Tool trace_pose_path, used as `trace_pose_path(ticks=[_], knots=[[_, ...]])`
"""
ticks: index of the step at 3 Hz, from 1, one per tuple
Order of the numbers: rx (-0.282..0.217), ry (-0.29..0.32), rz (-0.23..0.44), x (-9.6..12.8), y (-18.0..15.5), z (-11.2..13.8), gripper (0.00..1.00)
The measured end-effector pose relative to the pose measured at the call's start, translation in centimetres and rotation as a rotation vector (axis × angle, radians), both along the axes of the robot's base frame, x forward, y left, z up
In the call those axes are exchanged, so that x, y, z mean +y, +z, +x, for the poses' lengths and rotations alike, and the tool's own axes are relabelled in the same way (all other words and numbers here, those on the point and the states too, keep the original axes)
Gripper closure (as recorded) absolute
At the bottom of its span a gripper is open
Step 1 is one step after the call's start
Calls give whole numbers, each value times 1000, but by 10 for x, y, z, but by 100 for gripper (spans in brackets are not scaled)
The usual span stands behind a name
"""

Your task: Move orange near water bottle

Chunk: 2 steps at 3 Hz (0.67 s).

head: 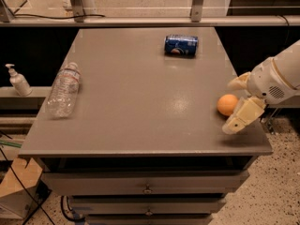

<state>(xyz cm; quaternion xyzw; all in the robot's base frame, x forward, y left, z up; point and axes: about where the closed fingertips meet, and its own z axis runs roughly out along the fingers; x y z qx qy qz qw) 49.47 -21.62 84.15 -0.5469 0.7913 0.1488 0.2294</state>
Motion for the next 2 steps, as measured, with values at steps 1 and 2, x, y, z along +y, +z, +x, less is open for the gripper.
trace_pose_path(ticks=[1,2], knots=[[6,-4,3,-2,-4,1,40],[-22,6,-8,1,6,0,64]])
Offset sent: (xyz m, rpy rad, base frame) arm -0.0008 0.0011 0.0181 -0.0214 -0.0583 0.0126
